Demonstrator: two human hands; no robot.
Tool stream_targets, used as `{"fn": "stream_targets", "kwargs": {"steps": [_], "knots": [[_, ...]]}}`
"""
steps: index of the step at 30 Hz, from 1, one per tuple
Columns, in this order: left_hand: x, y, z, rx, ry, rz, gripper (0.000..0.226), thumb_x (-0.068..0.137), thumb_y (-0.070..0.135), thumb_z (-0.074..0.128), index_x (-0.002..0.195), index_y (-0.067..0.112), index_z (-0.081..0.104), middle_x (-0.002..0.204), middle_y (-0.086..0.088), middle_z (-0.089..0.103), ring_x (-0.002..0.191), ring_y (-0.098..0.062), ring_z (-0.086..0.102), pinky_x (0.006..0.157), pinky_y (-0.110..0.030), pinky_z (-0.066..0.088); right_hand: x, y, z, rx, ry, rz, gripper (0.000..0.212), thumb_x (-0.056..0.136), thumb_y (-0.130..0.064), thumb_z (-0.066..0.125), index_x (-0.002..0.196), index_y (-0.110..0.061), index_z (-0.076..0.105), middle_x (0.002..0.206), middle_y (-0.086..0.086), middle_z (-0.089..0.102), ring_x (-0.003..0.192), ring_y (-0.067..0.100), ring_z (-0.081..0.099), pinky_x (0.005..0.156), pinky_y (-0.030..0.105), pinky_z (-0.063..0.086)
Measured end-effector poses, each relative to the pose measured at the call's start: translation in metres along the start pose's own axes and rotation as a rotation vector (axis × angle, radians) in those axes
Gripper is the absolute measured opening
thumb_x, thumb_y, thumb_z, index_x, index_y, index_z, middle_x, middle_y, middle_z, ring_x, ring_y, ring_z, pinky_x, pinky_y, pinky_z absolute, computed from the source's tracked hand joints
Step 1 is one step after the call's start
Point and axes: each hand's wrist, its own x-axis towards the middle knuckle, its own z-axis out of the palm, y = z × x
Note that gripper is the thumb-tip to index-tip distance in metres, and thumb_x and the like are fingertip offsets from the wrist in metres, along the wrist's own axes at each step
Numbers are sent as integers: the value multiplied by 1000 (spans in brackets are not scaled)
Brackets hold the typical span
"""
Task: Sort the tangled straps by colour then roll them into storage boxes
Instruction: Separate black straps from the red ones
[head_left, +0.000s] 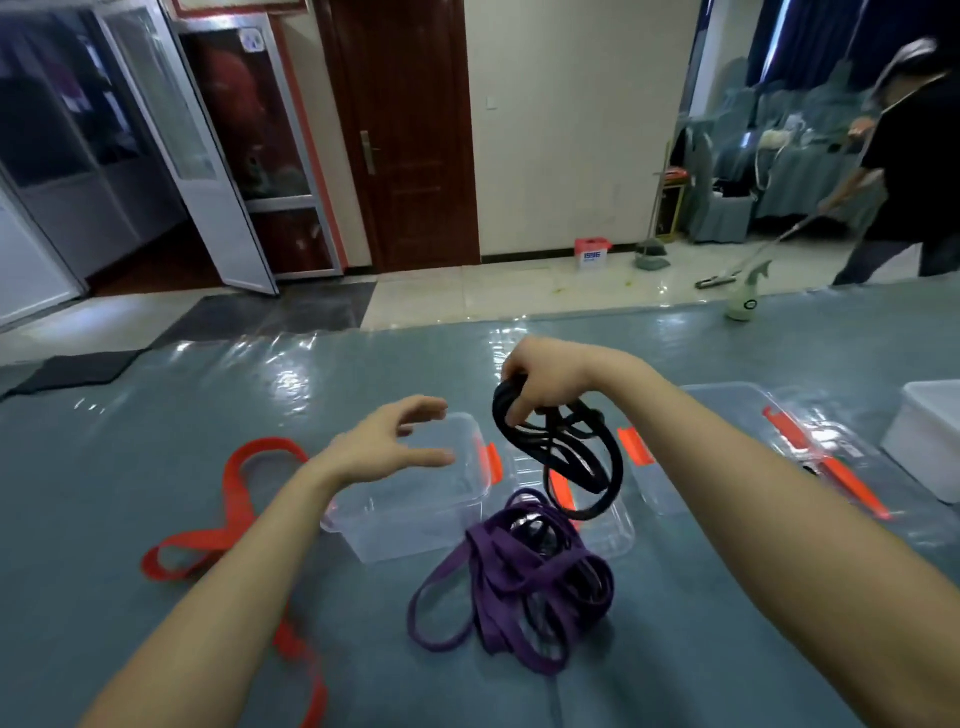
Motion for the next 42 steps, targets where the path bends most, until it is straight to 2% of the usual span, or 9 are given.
{"fn": "stream_targets", "kwargs": {"steps": [3,8,13,18,26,30,33,38,42], "knots": [[30,38,28,-26,-105,102,108,68,68,97,160,47,44,158,28,53,147,8,48,120,-23,39,-6,-2,-7,-22,-7,22,22,83,-30,92,90,-17,75,85,3,79,82,22,76,79,42,61],[57,50,72,-189,-168,178,96,56,61,104,141,58,60,143,31,66,138,11,56,113,-27,44,-33,6,-16,19,-3,58,22,84,-34,92,91,-19,77,80,-6,77,73,11,68,72,30,53],[78,46,128,-288,-393,155,94,59,33,107,144,25,68,147,11,71,141,-8,63,119,-39,50,-68,38,-7,-110,61,179,24,81,-38,93,86,-23,75,82,-3,74,76,17,65,62,32,47],[89,78,204,-360,-419,222,69,63,33,102,125,46,74,138,3,76,131,-13,70,110,-36,56,-109,83,-3,-58,-8,248,32,74,-44,96,87,-22,77,84,-3,78,81,19,71,75,39,58],[136,135,311,-534,-609,190,79,79,19,95,150,17,61,152,0,68,145,-17,60,117,-34,52,-163,213,-10,196,8,211,38,71,-49,98,78,-20,74,71,4,73,58,11,59,62,31,47],[144,163,390,-835,-727,-21,25,87,3,74,111,5,78,121,-31,77,115,-47,74,96,-46,58,-200,314,14,447,46,294,44,76,-53,95,81,-15,73,63,3,67,61,13,62,68,36,50],[154,192,438,-864,-600,-199,7,80,7,70,76,14,68,75,-19,64,67,-34,66,74,-45,52,-222,379,39,540,59,347,54,71,-65,92,75,-19,64,62,-10,55,61,12,53,67,34,40],[188,241,484,-896,-393,-358,10,90,10,64,92,1,62,73,-19,61,52,-28,56,54,-34,53,-250,447,93,875,521,557,69,83,-53,89,137,-19,63,119,-3,72,107,23,73,98,50,60],[219,261,520,-982,-329,-494,33,99,27,76,110,-3,73,99,-23,78,81,-36,79,72,-38,67,-283,468,147,886,830,654,39,101,-66,54,127,-37,58,114,-20,70,107,12,73,99,48,58]]}}
